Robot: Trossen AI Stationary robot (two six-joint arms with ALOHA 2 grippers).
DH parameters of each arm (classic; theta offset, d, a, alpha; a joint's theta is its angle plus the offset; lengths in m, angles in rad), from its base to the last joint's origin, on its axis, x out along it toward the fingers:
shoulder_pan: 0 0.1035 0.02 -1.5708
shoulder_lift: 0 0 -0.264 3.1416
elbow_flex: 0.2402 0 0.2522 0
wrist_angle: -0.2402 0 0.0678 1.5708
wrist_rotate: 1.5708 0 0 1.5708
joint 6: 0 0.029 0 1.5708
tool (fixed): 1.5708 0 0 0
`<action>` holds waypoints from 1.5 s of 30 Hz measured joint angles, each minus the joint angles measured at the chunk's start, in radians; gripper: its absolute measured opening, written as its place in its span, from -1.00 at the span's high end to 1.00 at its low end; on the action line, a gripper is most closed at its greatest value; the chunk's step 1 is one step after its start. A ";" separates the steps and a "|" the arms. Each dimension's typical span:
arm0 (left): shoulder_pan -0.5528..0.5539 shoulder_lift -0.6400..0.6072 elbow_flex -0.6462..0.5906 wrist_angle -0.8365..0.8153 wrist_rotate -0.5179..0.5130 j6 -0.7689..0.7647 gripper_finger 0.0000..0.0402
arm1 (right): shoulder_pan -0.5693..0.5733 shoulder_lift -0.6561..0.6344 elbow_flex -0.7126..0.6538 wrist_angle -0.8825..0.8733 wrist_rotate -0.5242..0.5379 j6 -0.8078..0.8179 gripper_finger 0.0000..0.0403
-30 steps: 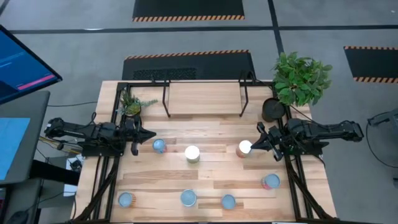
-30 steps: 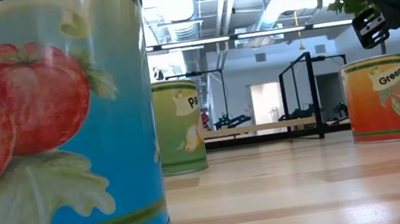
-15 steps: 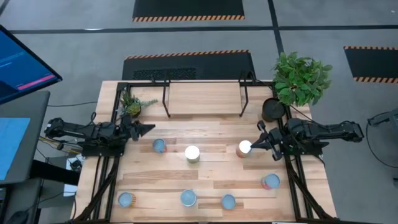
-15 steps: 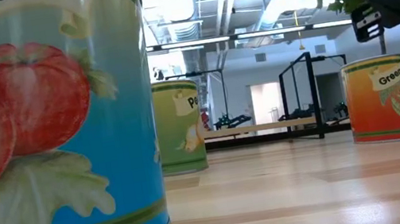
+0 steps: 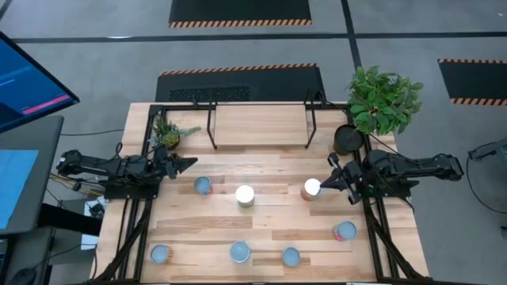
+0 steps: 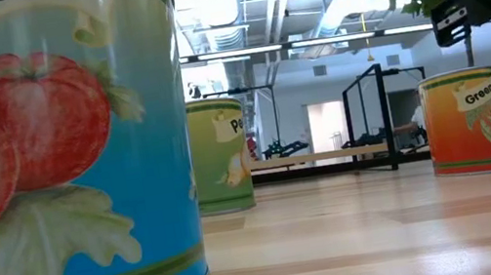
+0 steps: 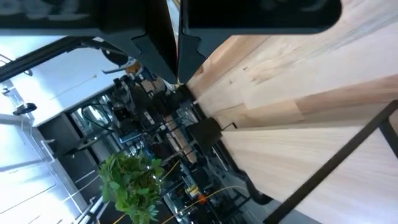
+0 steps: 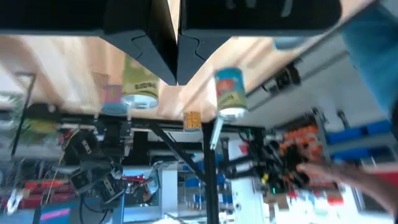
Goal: Pick and place cans onto a shelf
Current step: Put the canned pears on the shelf
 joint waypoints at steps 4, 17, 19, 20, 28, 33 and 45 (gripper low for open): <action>-0.001 0.000 0.000 -0.001 0.021 0.021 1.00 | 0.000 0.000 0.000 0.033 0.003 0.110 0.84; -0.001 0.000 0.000 -0.002 0.051 0.117 1.00 | 0.000 0.000 0.000 0.259 0.139 0.683 0.84; -0.001 0.000 0.000 -0.002 0.071 0.109 1.00 | 0.000 0.000 0.000 0.259 0.152 0.735 0.84; -0.001 0.000 0.000 -0.002 0.075 0.103 1.00 | 0.001 0.000 0.000 0.261 0.157 0.757 0.84; -0.001 0.000 0.000 0.131 0.074 0.135 1.00 | 0.066 0.000 0.008 0.446 0.188 0.868 0.84; -0.001 0.000 0.000 0.198 0.071 0.143 1.00 | 0.153 0.004 0.071 0.479 0.224 0.820 0.84; 0.000 0.000 0.000 0.201 0.069 0.119 1.00 | 0.393 0.352 0.330 0.473 0.219 0.575 0.84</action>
